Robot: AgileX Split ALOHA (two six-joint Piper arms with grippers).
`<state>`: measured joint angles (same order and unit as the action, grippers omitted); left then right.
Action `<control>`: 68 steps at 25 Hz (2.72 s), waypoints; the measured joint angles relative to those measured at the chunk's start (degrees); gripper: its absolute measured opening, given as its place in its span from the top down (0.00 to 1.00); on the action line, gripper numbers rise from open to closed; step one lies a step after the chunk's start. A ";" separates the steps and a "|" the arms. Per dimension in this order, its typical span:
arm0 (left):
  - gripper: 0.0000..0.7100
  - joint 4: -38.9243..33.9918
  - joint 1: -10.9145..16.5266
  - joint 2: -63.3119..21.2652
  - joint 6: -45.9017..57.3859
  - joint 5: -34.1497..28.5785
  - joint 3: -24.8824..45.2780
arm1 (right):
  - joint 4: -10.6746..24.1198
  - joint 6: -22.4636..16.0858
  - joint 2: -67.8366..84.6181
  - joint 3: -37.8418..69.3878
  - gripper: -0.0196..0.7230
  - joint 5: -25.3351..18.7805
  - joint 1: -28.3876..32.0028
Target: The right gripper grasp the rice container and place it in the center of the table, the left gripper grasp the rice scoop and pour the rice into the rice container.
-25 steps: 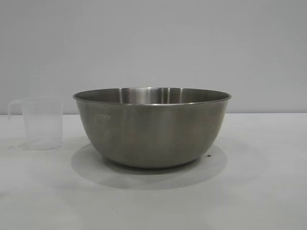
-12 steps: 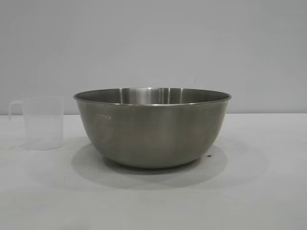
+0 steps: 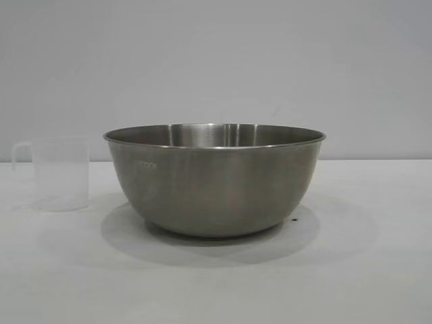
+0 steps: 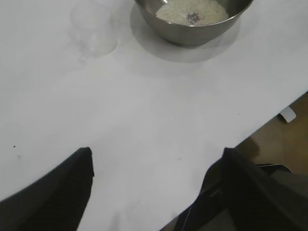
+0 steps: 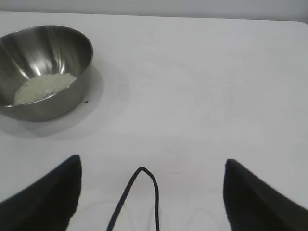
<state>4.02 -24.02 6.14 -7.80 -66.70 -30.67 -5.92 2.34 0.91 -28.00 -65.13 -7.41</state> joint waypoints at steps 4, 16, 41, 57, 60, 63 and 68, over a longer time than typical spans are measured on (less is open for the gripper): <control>0.32 -2.00 0.00 -5.99 0.68 1.66 2.33 | 0.00 0.00 0.00 0.00 0.23 0.00 0.00; 0.32 -6.50 0.00 -7.16 6.71 2.36 2.46 | 0.00 0.00 0.00 0.00 0.23 -0.08 0.03; 0.32 -6.50 20.75 -7.16 7.20 2.45 2.46 | 0.00 0.00 0.00 0.00 0.23 -0.08 0.03; 0.32 -6.50 25.70 -7.16 7.20 2.45 2.46 | 0.00 0.00 0.00 0.00 0.23 -0.08 0.03; 0.32 -6.50 25.70 -7.16 7.20 2.45 2.46 | 0.00 0.00 0.00 0.00 0.23 -0.08 0.03; 0.32 -6.50 25.70 -7.16 7.20 2.45 2.46 | 0.00 0.00 0.00 0.00 0.23 -0.08 0.03; 0.32 -6.50 25.70 -7.16 7.20 2.45 2.55 | 0.00 0.00 0.00 0.00 0.23 -0.08 0.03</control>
<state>-2.48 1.68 -1.02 -0.60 -64.25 -28.12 -5.92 2.34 0.91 -28.00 -65.21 -7.38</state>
